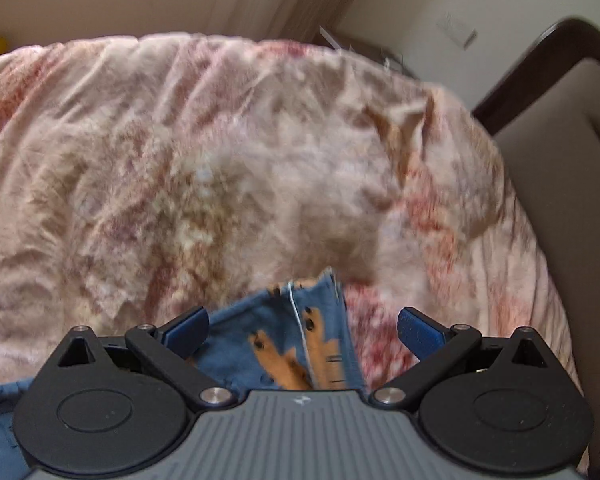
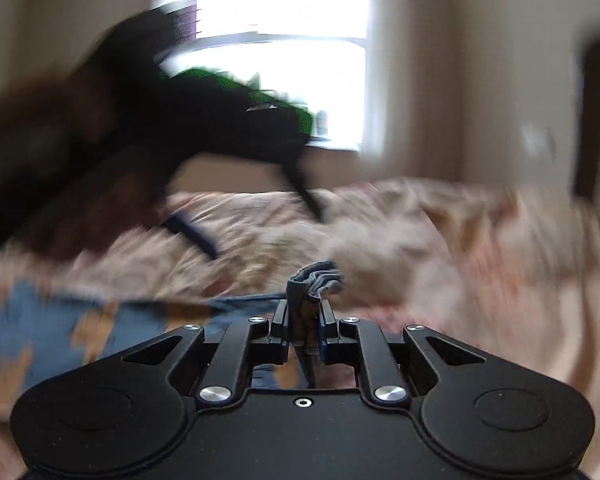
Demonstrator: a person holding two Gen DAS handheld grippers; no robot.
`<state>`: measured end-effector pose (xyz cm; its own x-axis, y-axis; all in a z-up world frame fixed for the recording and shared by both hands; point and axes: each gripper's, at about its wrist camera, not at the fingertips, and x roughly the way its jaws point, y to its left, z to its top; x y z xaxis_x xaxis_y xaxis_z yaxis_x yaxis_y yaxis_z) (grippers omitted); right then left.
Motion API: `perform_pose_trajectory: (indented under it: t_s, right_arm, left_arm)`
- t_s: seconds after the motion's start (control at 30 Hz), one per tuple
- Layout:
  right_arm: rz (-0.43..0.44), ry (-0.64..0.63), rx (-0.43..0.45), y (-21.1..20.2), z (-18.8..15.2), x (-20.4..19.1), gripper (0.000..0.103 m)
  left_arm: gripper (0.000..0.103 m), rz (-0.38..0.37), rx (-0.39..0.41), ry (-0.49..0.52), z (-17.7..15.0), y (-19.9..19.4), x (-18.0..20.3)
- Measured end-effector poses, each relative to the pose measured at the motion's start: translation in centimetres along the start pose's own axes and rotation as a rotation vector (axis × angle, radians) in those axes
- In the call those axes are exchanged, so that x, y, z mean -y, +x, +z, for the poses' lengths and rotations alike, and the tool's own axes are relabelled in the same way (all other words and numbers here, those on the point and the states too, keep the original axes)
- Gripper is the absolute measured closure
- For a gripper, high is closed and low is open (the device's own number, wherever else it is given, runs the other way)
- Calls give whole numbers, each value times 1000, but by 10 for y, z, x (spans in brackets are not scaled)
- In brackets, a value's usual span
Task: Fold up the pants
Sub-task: 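Grasp the pants edge with the left tool beside the right tool's grip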
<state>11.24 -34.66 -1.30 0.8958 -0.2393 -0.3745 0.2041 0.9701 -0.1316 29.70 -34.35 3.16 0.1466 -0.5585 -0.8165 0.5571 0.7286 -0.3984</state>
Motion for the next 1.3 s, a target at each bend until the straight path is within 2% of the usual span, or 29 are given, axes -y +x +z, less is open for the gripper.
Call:
perform_pose_trajectory:
  t_s: [0.13, 0.3, 0.33, 0.4, 0.47, 0.5, 0.53, 0.57, 0.6, 0.67, 0.77, 0.93, 1.1, 1.3]
  right_arm:
    - [15, -164, 3, 2, -3, -27, 88]
    - [10, -240, -2, 1, -6, -37, 88]
    - [12, -248, -5, 0, -7, -38, 88]
    - [12, -263, -5, -1, -9, -39, 88]
    - [9, -269, -4, -2, -9, -41, 88]
    - [9, -270, -4, -3, -9, -41, 88]
    - [9, -273, -2, -3, -9, -41, 88]
    - [8, -280, 0, -4, -9, -42, 88]
    - [8, -284, 1, -5, -8, -42, 88]
    - [13, -287, 7, -7, -7, -43, 88]
    - [23, -304, 26, -12, -4, -46, 89]
    - [73, -316, 89, -30, 10, -59, 89]
    - [204, -329, 131, -50, 26, -85, 89]
    - [381, -365, 105, -63, 32, -126, 89]
  left_arm:
    - [0, 42, -37, 52, -7, 5, 1]
    - [0, 57, -37, 35, -11, 10, -3]
    - [1, 51, -43, 25, -11, 12, -5]
    - [10, 26, -69, -4, -11, 16, -8]
    - [29, -20, -96, -55, -11, 18, -13]
    - [34, -38, -102, -81, -12, 18, -15]
    - [45, -49, -101, -98, -13, 18, -17]
    - [59, -55, -97, -107, -13, 16, -18]
    - [67, -49, -93, -111, -14, 14, -18]
    - [89, -34, -88, -116, -16, 10, -20]
    - [91, -51, -58, -130, -20, -5, -25]
    - [92, -95, 4, -177, -31, -52, -47]
    - [92, -83, 78, -195, -61, -104, -79]
    - [92, -43, 122, -257, -107, -141, -133]
